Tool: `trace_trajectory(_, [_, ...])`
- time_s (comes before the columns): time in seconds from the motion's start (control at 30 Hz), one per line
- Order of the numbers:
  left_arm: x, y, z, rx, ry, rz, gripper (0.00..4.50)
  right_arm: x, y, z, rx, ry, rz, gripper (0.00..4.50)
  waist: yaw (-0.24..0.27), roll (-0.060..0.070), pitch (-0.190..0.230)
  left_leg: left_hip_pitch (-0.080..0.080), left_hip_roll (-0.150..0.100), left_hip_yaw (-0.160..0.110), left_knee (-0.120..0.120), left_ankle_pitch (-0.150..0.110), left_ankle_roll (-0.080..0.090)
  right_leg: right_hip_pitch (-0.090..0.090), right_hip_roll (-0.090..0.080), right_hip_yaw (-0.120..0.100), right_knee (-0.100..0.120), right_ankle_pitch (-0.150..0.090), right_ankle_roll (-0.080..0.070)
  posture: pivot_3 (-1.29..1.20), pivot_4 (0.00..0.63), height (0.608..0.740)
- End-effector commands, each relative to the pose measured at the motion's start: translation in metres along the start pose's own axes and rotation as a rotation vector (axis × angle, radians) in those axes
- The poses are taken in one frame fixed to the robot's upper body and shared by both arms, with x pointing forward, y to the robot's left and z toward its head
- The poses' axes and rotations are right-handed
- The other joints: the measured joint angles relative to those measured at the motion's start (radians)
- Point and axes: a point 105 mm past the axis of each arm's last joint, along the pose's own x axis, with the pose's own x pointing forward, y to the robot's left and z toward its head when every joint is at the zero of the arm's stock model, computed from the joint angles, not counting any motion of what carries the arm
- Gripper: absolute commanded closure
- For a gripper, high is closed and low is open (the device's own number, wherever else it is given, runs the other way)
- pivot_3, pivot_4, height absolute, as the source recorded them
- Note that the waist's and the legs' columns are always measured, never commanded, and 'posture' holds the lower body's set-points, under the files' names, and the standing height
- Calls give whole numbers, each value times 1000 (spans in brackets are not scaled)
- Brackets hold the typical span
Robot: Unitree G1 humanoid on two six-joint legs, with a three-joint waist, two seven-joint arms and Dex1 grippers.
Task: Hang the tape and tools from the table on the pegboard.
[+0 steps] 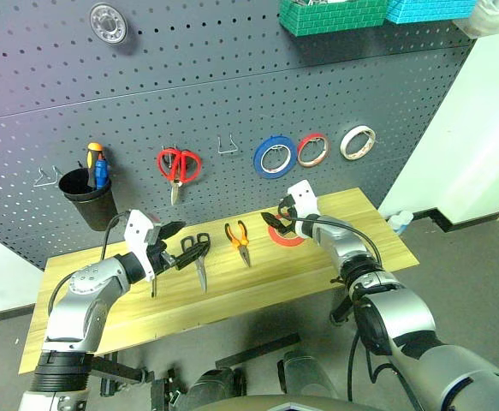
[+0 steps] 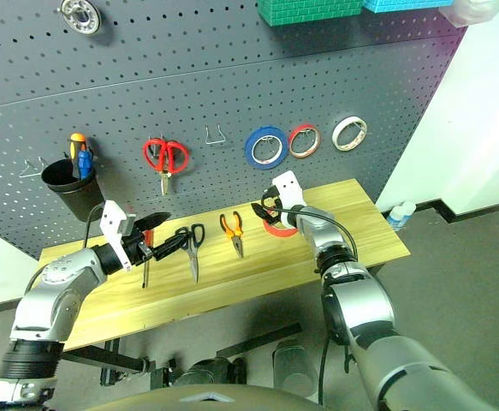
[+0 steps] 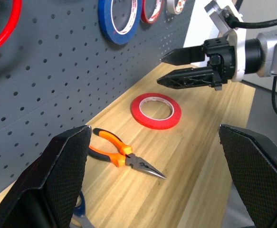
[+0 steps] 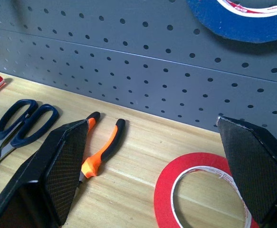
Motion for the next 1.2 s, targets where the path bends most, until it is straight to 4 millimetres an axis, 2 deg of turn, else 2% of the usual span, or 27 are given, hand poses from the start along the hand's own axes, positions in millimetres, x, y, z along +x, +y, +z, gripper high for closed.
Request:
trace_trajectory(0.03, [-3, 2, 19, 60, -55, 10, 36, 5, 2, 27, -44, -63, 12, 0, 0, 0, 0, 0, 0, 0, 0, 0, 0, 0, 0, 0, 0, 0, 0, -140, 15, 740])
trace_trajectory(0.2, [-5, 3, 20, 62, -60, 21, 36, 5, 8, 28, -48, -66, 65, 0, -2, 0, 0, 0, 0, 0, 0, 0, 0, 0, 0, 0, 0, 0, 0, -136, 17, 740])
trace_trajectory(0.3, [-7, 7, 19, 69, -61, 52, 36, 3, 4, 23, -107, -30, 57, 0, -1, 0, 0, 0, 0, 0, 0, 0, 0, 0, 0, 0, 0, 0, 0, -132, 19, 740])
trace_trajectory(0.53, [-17, 12, 20, 89, -70, 119, 36, 0, -8, 21, -117, 5, 21, 0, 7, 0, 0, 0, 0, 0, 0, 0, 0, 0, 0, 0, 0, 0, 0, -94, 51, 740])
trace_trajectory(1.0, [-25, 0, 21, 70, -78, 138, 36, -5, -10, -4, -123, 92, 17, 0, 95, 2, 9, 0, 0, -1, -3, 0, 0, -2, 0, 1, 1, -2, -3, -76, 121, 740])
trace_trajectory(1.2, [-25, -11, 14, 34, -62, 123, 36, -13, -20, -18, -164, 149, -13, 0, 112, -1, 48, 0, 0, -1, -5, 0, 0, -3, -1, 2, 0, -4, -7, -85, 179, 740])
